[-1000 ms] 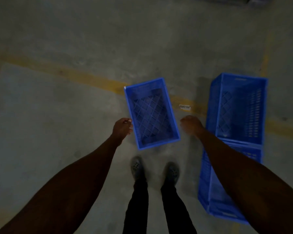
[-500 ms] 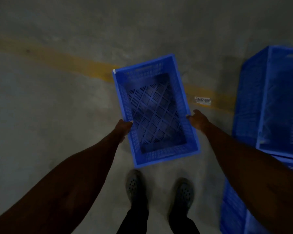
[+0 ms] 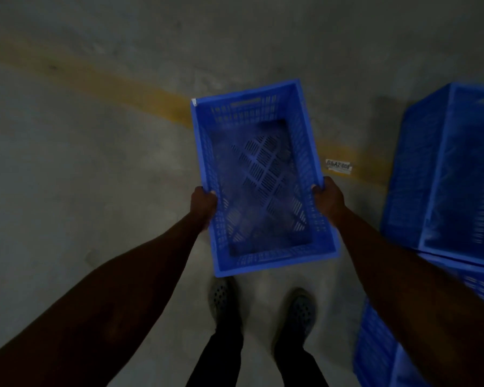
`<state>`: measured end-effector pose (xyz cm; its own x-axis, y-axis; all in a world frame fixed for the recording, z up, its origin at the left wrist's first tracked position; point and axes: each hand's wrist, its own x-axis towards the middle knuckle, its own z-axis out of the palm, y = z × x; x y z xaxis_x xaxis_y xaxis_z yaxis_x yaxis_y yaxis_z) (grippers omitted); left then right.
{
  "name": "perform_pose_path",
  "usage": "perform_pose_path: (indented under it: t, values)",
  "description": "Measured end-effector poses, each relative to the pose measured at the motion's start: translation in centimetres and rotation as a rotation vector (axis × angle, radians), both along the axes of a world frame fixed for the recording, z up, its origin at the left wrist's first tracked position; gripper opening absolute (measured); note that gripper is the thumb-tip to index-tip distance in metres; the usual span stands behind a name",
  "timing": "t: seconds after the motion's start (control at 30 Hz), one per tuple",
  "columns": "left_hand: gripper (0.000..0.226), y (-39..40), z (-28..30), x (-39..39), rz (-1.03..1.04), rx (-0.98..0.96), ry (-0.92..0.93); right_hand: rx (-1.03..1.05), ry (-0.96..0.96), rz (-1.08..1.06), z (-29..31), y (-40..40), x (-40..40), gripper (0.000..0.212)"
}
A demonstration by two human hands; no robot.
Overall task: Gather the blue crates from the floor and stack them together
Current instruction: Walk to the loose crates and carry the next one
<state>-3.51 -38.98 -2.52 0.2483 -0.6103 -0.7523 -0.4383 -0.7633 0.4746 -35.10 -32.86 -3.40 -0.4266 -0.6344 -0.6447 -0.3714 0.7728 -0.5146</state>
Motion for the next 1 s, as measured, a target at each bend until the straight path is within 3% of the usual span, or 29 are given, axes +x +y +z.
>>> perform_pose_path:
  t: [0.13, 0.23, 0.37, 0.57, 0.77, 1.0]
  values:
    - [0.05, 0.7, 7.8, 2.0, 0.02, -0.023, 0.03, -0.036, 0.016, 0.044, 9.3, 0.1, 1.2, 0.032]
    - [0.049, 1.5, 17.8, 2.9, 0.053, -0.096, 0.044, -0.068, 0.024, 0.053, 18.5, 0.3, 2.6, 0.027]
    - [0.027, 2.9, 31.6, 4.8, 0.06, -0.237, 0.058, -0.15, 0.029, 0.079, 30.5, 0.7, 4.8, 0.017]
    - [0.034, 7.2, 47.0, 9.3, 0.164, -0.435, 0.045, -0.284, 0.103, 0.269, 47.3, 1.5, 8.8, 0.029]
    - [0.046, 11.9, 57.4, 13.7, 0.344, -0.501, 0.027, -0.351, 0.061, 0.331, 59.6, 2.5, 13.0, 0.034]
    - [0.049, 19.2, 65.3, 18.3, 0.587, -0.586, 0.063, -0.367, -0.013, 0.476, 68.7, 4.1, 18.4, 0.026]
